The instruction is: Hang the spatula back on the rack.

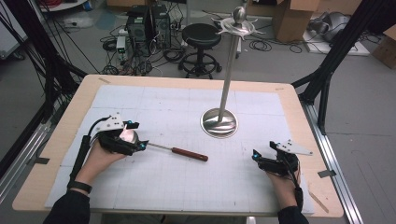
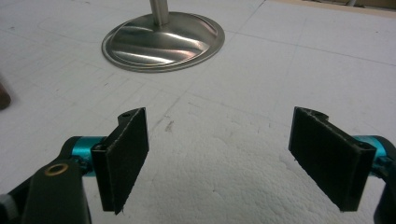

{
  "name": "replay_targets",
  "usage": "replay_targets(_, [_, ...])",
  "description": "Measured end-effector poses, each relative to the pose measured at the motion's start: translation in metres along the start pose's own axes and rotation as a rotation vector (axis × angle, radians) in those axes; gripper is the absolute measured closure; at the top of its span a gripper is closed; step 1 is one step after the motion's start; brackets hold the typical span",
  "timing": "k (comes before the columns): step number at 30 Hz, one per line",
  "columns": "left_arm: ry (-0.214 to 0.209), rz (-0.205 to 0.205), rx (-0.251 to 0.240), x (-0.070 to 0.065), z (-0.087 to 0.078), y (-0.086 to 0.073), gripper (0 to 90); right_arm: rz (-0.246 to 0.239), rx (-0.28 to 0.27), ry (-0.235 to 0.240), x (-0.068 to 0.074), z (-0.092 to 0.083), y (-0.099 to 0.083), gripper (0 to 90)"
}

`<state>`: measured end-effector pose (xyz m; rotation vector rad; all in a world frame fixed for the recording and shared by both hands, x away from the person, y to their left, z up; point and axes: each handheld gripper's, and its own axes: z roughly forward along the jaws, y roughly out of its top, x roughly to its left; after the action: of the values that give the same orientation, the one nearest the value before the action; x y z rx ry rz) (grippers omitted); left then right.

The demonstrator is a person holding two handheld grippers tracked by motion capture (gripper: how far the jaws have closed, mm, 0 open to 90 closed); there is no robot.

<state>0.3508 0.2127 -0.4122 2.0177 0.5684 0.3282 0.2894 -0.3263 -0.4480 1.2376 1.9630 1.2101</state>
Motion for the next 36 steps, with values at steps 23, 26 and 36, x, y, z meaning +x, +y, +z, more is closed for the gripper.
replay_targets(23, [-0.124,0.122,0.277,-0.005,0.056,0.0,50.3,-0.001,0.0,0.01,0.0,0.0,0.0,19.3])
replay_targets(26, [-0.136,0.128,0.274,-0.006,0.056,0.0,57.7,-0.006,0.001,0.01,0.0,0.0,0.0,19.3])
replay_targets(36, [-0.191,0.192,0.284,-0.012,0.053,0.0,74.3,-0.007,0.002,0.014,0.0,0.0,0.0,19.3])
